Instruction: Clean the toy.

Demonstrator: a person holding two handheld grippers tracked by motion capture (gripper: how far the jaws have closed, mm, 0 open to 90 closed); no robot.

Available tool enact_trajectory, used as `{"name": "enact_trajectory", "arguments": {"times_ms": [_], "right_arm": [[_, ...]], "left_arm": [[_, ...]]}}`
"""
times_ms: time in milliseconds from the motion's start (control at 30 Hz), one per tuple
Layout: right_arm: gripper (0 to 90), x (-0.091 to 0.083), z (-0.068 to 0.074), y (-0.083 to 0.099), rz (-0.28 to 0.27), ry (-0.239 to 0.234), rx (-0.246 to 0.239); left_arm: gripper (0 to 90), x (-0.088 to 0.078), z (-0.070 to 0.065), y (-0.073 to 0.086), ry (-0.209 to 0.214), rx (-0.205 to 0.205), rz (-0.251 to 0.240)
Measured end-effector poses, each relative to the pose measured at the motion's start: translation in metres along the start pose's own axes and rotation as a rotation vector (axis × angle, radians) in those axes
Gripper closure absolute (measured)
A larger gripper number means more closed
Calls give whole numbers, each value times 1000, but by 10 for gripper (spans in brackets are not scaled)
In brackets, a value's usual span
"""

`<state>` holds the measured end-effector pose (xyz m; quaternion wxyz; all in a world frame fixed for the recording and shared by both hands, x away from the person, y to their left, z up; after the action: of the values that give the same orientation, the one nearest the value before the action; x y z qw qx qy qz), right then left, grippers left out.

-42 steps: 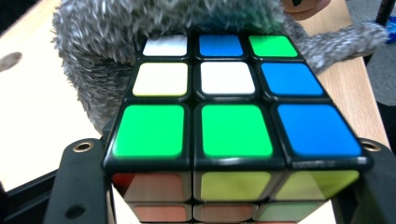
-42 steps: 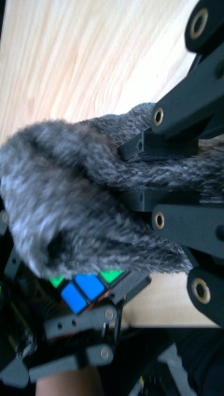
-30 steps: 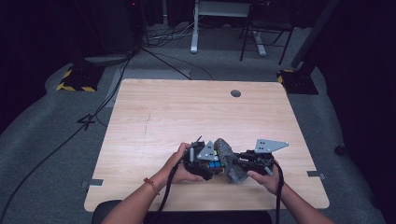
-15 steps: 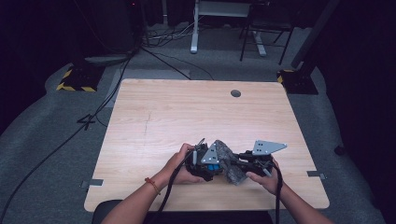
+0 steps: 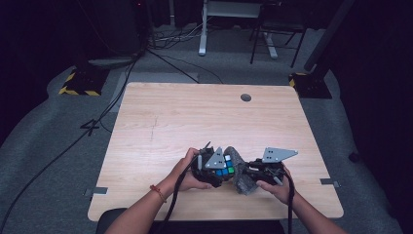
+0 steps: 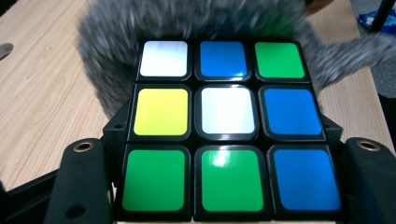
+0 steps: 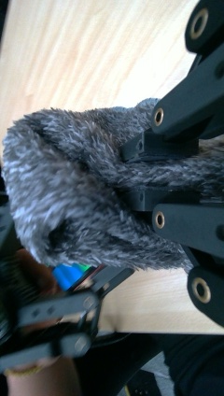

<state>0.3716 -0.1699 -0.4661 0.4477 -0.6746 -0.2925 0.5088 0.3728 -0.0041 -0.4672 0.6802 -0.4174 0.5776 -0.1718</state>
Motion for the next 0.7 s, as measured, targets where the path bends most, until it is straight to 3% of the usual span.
{"name": "enact_trajectory", "arguments": {"times_ms": [300, 500, 533, 700], "right_arm": [[799, -4, 3, -10, -19, 33, -57], [798, -1, 1, -9, 5, 30, -43], [799, 0, 1, -8, -1, 25, -26], [798, -1, 3, -10, -14, 25, -35]], "left_arm": [[330, 5, 1, 2, -9, -1, 34], [333, 6, 0, 3, -14, 4, 32], [333, 6, 0, 2, -21, 9, 39], [333, 6, -1, 1, -21, 11, 37]]}}
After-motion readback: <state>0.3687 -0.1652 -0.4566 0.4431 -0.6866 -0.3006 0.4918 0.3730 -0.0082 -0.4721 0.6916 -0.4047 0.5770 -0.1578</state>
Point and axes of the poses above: each handheld gripper's, and its own axes: x roughly forward along the jaws, y roughly out of its underside, z roughly to its left, the point moved 5 cm from there along x, roughly forward along the jaws, and after that the axes turned 13 degrees about -x, right-handed, at the moved point
